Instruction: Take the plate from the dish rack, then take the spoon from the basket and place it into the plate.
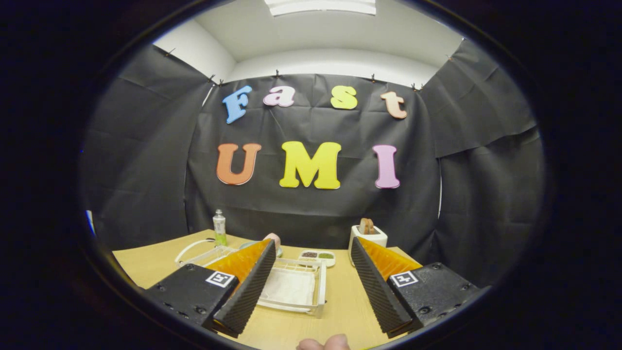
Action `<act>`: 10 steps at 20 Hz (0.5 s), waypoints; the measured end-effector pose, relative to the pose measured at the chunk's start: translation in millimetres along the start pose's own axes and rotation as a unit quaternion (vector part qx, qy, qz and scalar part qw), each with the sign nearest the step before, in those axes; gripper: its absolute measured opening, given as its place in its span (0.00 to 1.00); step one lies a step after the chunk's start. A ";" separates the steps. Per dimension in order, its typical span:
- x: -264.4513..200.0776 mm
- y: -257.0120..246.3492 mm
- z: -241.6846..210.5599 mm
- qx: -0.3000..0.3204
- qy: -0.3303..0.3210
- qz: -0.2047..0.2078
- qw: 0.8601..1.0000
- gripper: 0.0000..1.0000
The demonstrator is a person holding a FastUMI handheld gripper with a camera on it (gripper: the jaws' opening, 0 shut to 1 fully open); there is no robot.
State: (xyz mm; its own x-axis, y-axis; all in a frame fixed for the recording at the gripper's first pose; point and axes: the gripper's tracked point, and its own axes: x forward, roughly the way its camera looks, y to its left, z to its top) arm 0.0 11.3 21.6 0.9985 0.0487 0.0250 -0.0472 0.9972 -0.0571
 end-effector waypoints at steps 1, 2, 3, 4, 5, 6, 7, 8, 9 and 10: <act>2.3 2.1 1.7 0.000 0.005 0.006 1.000 1.00; 4.0 4.4 4.0 0.000 0.010 0.013 1.000 1.00; 6.0 6.8 8.4 0.000 0.013 0.021 1.000 1.00; 8.9 9.4 12.8 -0.002 0.018 0.029 0.999 1.00; 11.6 10.8 18.8 -0.003 0.024 0.036 0.999 1.00; 15.3 11.7 24.5 -0.005 0.028 0.042 0.999 1.00; 20.1 13.1 32.4 -0.010 0.036 0.048 0.998 1.00; 24.4 15.4 37.8 -0.016 0.043 0.055 0.997 1.00; 30.4 19.8 45.4 -0.021 0.054 0.064 0.996 1.00; 37.0 24.1 51.8 -0.026 0.065 0.073 0.995 1.00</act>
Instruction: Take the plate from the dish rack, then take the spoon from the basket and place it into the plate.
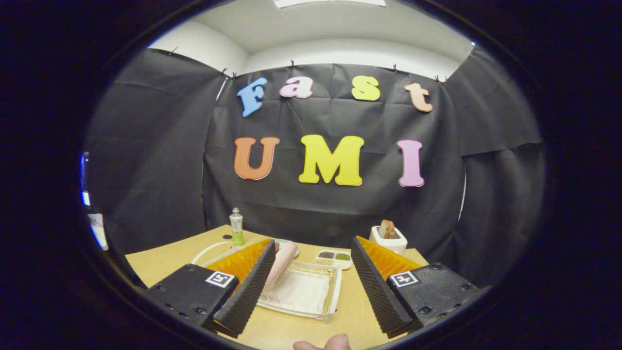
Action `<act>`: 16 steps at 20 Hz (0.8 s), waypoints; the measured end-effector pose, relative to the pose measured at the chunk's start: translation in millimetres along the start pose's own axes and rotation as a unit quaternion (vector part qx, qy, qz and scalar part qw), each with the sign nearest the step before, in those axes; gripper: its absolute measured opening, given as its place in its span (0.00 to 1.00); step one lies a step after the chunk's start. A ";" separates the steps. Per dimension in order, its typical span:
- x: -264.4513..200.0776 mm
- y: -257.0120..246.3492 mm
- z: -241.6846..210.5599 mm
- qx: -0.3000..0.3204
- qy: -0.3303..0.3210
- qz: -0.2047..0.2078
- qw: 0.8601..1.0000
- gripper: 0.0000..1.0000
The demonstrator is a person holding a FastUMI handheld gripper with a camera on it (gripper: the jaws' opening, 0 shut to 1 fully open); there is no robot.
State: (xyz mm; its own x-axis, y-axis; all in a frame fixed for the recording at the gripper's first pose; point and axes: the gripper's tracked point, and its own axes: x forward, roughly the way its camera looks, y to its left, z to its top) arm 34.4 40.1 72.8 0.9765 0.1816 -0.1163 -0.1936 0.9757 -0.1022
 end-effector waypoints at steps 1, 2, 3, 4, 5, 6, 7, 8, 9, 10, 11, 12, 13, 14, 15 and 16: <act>7.2 2.7 7.7 -0.006 0.014 0.007 1.000 1.00; 16.3 8.0 12.6 -0.015 0.033 0.018 0.999 1.00; 24.7 13.8 15.4 -0.019 0.054 0.030 0.998 1.00; 35.2 20.0 19.0 -0.023 0.075 0.040 0.996 1.00; 44.5 26.3 20.0 -0.026 0.093 0.048 0.994 1.00; 54.5 31.9 19.8 -0.030 0.115 0.054 0.991 1.00; 65.6 37.6 18.3 -0.036 0.138 0.061 0.988 1.00; 78.1 42.7 13.9 -0.037 0.158 0.065 0.985 1.00; 90.5 47.5 8.8 -0.035 0.185 0.067 0.980 1.00; 102.7 51.4 -2.1 -0.029 0.213 0.068 0.974 1.00; 114.8 54.2 -12.2 -0.021 0.242 0.068 0.968 1.00; 126.1 54.8 -25.6 -0.010 0.273 0.065 0.960 1.00; 136.6 55.6 -36.8 0.002 0.301 0.063 0.951 1.00; 147.1 55.5 -46.9 0.012 0.325 0.060 0.944 1.00; 154.3 58.9 -55.6 0.024 0.341 0.056 0.938 1.00; 161.8 59.7 -64.2 0.035 0.358 0.052 0.932 1.00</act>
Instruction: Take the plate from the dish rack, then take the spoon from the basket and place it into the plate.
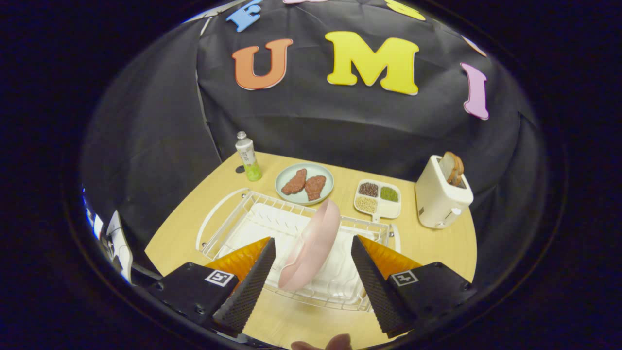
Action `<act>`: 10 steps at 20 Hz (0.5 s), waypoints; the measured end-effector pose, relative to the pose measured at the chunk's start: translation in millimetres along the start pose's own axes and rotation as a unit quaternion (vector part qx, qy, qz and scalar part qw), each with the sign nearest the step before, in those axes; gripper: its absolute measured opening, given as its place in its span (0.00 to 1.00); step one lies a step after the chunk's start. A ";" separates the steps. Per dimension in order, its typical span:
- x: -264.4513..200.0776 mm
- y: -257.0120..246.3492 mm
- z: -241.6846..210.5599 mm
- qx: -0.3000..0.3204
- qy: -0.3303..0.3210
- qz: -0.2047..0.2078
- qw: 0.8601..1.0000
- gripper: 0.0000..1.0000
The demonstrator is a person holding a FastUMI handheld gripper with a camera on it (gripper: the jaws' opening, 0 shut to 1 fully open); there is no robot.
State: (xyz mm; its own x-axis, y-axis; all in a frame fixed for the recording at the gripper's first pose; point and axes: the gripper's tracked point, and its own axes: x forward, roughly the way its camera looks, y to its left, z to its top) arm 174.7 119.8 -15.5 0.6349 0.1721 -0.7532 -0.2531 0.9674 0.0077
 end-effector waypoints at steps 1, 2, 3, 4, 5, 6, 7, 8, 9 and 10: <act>11.5 0.3 0.7 0.016 0.012 0.003 1.000 1.00; 24.4 0.1 -0.7 0.033 0.025 0.003 0.999 1.00; 35.5 -0.3 -2.0 0.048 0.038 0.005 0.998 1.00; 46.9 -1.1 -3.4 0.062 0.051 0.003 0.997 1.00; 56.4 -1.6 -5.4 0.074 0.066 0.001 0.995 1.00; 65.1 0.0 -8.8 0.086 0.077 0.004 0.993 1.00; 72.7 1.4 -12.0 0.100 0.090 0.006 0.991 0.97; 77.4 5.5 -18.9 0.112 0.104 0.011 0.988 0.94; 80.9 7.7 -24.1 0.122 0.117 0.013 0.986 0.90; 83.3 9.4 -28.2 0.131 0.127 0.013 0.983 0.86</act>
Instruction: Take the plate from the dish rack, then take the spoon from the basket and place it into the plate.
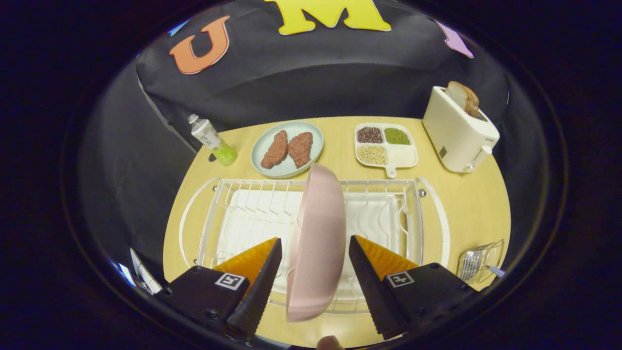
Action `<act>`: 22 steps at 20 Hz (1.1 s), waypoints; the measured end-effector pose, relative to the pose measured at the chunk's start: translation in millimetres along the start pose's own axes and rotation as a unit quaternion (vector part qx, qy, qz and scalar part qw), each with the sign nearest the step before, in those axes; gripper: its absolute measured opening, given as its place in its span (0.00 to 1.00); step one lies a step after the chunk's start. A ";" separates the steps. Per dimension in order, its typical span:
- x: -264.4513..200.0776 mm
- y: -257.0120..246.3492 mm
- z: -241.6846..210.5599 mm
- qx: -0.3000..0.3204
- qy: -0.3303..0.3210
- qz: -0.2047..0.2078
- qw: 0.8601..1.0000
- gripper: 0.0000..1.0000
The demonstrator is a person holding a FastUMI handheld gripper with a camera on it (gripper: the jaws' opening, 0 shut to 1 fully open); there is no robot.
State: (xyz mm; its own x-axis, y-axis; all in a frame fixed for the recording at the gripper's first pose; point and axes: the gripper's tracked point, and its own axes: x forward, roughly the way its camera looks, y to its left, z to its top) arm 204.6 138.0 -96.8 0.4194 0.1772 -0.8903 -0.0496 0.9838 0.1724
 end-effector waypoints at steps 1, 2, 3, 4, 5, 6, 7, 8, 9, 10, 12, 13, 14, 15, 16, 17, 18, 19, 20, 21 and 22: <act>2.0 -0.2 -3.9 0.009 0.010 -0.001 1.000 0.83; 1.9 -0.8 -7.2 0.019 0.017 -0.005 1.000 0.75; 0.9 -1.1 -7.3 0.030 0.021 -0.007 0.999 0.68; -1.0 -3.3 -9.8 0.042 0.025 -0.014 0.999 0.60; -4.6 -6.7 -8.6 0.047 0.026 -0.020 0.998 0.46; -5.8 -7.5 -10.0 0.050 0.029 -0.023 0.998 0.44; -10.0 -8.5 -9.7 0.057 0.029 -0.026 0.998 0.42; -13.8 -8.5 -8.8 0.061 0.029 -0.029 0.997 0.42; -16.0 -8.6 -8.9 0.061 0.030 -0.032 0.997 0.42; -18.7 -9.1 -9.1 0.058 0.030 -0.042 0.997 0.42; -23.1 -7.5 -7.2 0.046 0.032 -0.064 0.996 0.42; -24.9 -7.0 -6.0 0.035 0.034 -0.075 0.996 0.42; -27.5 -6.8 -4.3 0.025 0.035 -0.087 0.995 0.42; -30.6 -7.5 -2.8 0.015 0.032 -0.100 0.994 0.42; -34.7 -6.0 -0.4 0.004 0.025 -0.108 0.994 0.41; -40.9 -5.1 3.2 -0.005 0.016 -0.118 0.993 0.41; -46.8 -6.7 6.8 -0.010 0.004 -0.130 0.991 0.41; -50.9 -6.2 7.2 -0.014 0.000 -0.130 0.991 0.39; -52.2 -5.5 2.0 -0.015 0.003 -0.126 0.992 0.38; -52.1 -7.2 0.4 -0.010 0.000 -0.122 0.992 0.36; -49.2 -7.2 -0.3 -0.004 0.000 -0.116 0.993 0.36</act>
State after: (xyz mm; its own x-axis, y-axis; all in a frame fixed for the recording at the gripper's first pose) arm 184.0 122.3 -54.3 0.4197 -0.0540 -0.9061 0.0401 0.9984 -0.0409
